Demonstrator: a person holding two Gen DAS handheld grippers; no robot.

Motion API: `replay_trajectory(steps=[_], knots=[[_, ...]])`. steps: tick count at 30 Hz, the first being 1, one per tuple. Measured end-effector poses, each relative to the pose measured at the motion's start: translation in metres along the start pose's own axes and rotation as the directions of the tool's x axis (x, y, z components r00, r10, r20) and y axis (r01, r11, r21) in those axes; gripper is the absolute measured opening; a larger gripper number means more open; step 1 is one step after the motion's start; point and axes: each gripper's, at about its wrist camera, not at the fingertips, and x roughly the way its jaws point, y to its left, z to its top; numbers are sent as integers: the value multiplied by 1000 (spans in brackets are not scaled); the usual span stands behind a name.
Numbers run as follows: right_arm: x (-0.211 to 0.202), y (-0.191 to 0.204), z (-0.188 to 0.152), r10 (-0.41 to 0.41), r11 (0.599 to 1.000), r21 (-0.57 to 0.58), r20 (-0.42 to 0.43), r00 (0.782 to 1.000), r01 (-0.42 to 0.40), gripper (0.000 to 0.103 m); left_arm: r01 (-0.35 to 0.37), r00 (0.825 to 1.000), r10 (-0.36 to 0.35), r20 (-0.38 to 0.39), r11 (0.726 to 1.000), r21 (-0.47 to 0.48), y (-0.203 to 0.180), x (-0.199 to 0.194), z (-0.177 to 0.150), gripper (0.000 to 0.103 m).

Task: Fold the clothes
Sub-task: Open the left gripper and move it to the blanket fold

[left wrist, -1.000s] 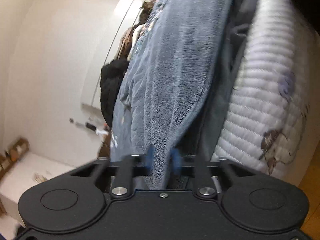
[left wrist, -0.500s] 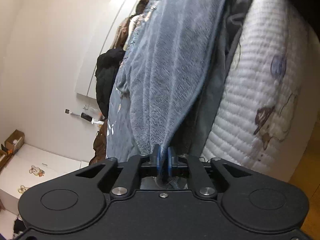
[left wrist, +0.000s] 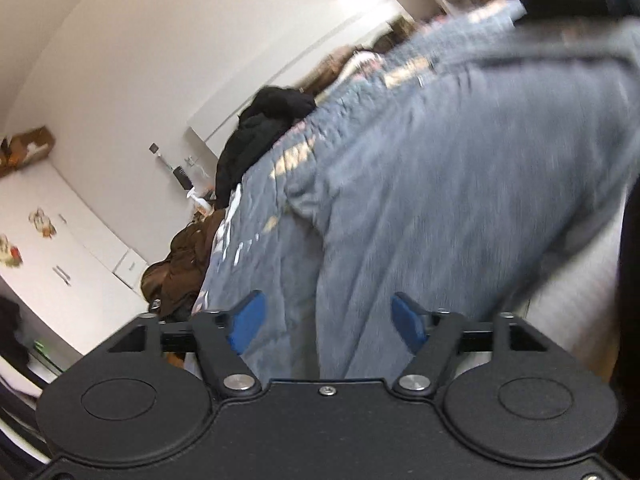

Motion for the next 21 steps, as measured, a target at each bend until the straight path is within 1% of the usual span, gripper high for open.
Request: replay_trajectory(steps=[3,5,6,8,10,12,14,17,19,21], knots=[[11,-6,11,-2,1000,-31,16,1000,3,69,36,999,-32,40,993,-111,8,-2,38,72],[22,-7,18,-5,999,-51,22,1000,6,69,64,997,-55,49,978,-198,11,1,61,72],[28,-7,22,-4,998,-56,23,1000,5,69,76,997,-66,51,969,-235,12,3,69,75],[39,-7,27,11,998,-54,23,1000,-10,69,91,995,-79,55,954,-286,15,10,79,75],[51,-6,30,31,998,-51,20,999,-30,69,85,996,-71,55,948,-307,18,20,84,75],[66,1,35,47,997,-68,9,999,-46,69,64,998,-56,36,951,-301,20,36,82,75],[82,10,39,62,994,-90,-4,998,-62,69,45,999,-44,12,953,-300,28,56,81,75],[106,24,52,81,990,-113,-14,997,-82,69,41,999,-47,-13,949,-311,42,89,85,75],[122,33,62,93,987,-131,-19,995,-95,69,56,997,-68,-29,947,-316,53,116,92,75],[137,42,74,102,982,-158,-24,995,-104,69,90,993,-110,-42,937,-338,63,151,102,74]])
